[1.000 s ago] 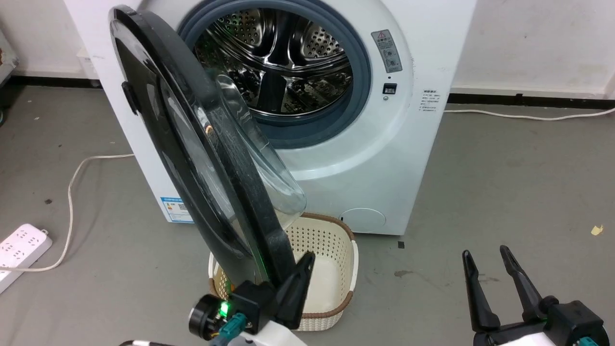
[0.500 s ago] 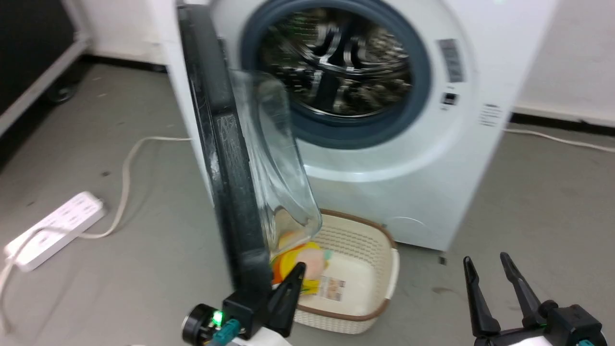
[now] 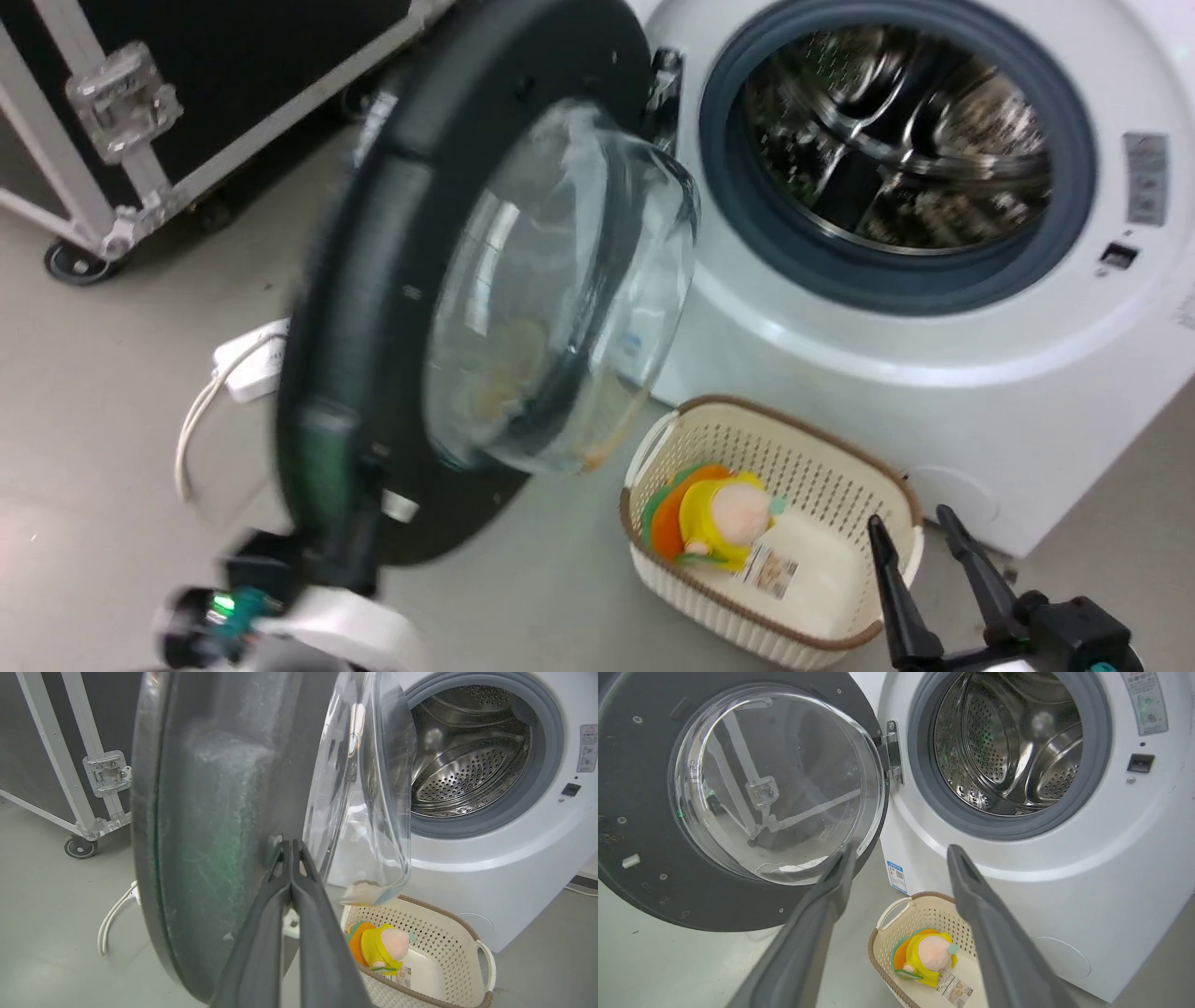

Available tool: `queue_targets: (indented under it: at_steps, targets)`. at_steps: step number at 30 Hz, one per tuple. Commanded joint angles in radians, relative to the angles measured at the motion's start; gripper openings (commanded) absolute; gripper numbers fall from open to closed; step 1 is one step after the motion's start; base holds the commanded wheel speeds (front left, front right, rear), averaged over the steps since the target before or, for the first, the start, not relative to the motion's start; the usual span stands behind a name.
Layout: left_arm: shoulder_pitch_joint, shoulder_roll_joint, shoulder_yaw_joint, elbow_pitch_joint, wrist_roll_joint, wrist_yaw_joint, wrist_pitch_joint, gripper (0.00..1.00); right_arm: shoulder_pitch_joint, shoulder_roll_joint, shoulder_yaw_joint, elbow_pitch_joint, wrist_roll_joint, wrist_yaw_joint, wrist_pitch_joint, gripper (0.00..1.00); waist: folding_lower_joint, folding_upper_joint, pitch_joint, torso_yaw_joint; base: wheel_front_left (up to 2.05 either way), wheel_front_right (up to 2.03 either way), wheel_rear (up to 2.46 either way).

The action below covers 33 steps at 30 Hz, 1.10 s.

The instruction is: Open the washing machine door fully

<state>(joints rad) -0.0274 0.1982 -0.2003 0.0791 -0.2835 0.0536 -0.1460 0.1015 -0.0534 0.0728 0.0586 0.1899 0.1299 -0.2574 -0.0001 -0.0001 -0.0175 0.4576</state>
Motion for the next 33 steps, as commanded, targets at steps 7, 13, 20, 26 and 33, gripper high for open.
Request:
queue_targets:
  at_steps: [7,13,20,26,33]
  targets:
    - [-0.123,0.087,0.142,0.044,-0.086,-0.010,-0.009,0.00,-0.059,0.003,0.013,0.007,-0.072,0.001,-0.004,1.00,0.0001,0.0001,0.136,-0.013,0.00,0.00,0.00]
    - [-0.216,0.173,0.221,0.140,-0.136,-0.039,0.000,0.00,-0.096,-0.001,0.017,0.004,-0.106,0.001,0.008,1.00,0.0001,0.0001,0.227,-0.053,0.00,0.00,0.00]
    - [-0.324,0.262,0.303,0.304,-0.189,-0.061,0.003,0.00,-0.124,-0.018,0.009,-0.013,-0.120,0.001,0.021,1.00,0.0001,0.0001,0.287,-0.093,0.00,0.00,0.00]
    - [-0.370,0.305,0.331,0.416,-0.209,-0.089,-0.035,0.00,-0.132,-0.020,0.001,-0.018,-0.122,0.001,0.024,1.00,0.0001,0.0001,0.297,-0.119,0.00,0.00,0.00]
    - [-0.357,0.296,0.299,0.429,-0.169,-0.115,-0.100,0.00,-0.140,-0.013,-0.026,-0.021,-0.117,0.001,0.014,1.00,0.0001,0.0001,0.253,-0.147,0.00,0.00,0.00]
